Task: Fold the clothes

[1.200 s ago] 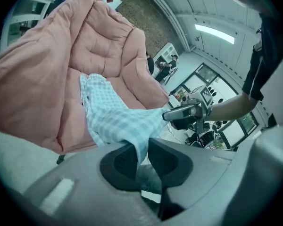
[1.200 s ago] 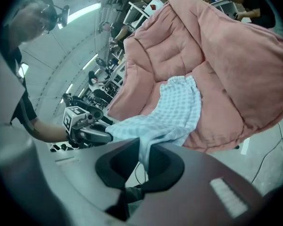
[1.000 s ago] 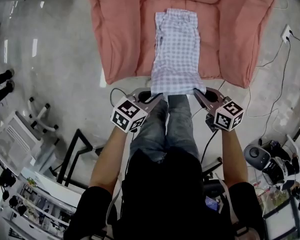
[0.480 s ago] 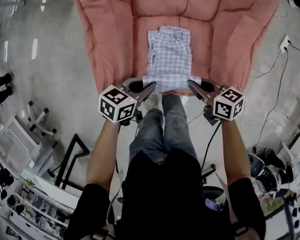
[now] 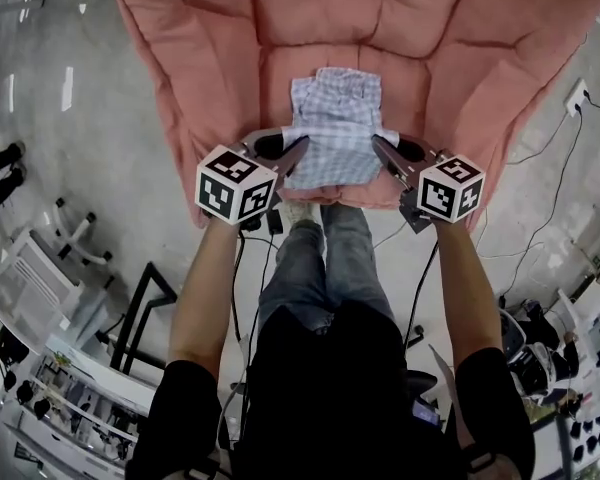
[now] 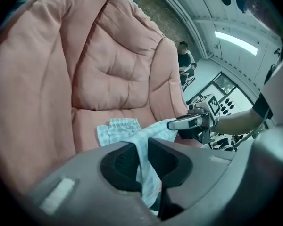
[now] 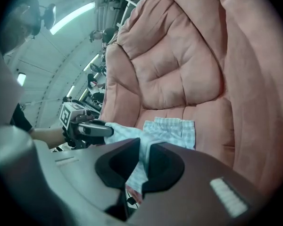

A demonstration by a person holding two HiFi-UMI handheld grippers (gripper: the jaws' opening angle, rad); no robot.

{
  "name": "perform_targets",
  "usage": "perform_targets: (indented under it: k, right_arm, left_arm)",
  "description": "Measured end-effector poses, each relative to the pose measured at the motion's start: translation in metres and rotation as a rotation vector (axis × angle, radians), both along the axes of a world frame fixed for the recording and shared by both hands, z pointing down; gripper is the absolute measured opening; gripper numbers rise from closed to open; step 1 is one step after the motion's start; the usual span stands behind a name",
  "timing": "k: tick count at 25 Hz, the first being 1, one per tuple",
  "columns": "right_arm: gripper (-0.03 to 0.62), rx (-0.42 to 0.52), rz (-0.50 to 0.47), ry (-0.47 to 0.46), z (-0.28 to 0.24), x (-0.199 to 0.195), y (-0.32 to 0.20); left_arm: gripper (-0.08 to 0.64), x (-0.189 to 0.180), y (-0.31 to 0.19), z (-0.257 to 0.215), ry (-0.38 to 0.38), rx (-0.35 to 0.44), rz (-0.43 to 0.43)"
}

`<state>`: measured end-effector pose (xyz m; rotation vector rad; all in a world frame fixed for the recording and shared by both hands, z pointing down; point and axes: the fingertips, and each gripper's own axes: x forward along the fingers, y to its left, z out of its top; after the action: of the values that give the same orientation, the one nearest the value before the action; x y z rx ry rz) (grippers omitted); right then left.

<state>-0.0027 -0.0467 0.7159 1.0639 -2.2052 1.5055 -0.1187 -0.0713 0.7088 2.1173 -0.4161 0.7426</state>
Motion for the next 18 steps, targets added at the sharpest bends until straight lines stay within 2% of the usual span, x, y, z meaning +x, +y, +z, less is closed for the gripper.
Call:
perform_targets:
  k: [8,18]
  right_arm:
    - [0.018,-0.022,0.005,0.102,0.036,0.011,-0.037]
    - [0.02,-0.048,-0.005,0.12,0.065,0.019,-0.053]
  left_arm:
    - [0.051,0.01,-0.038,0.031,-0.067,0.006,-0.055]
    - [0.055,0.017,-0.057,0.058,-0.095,-0.006,-0.071]
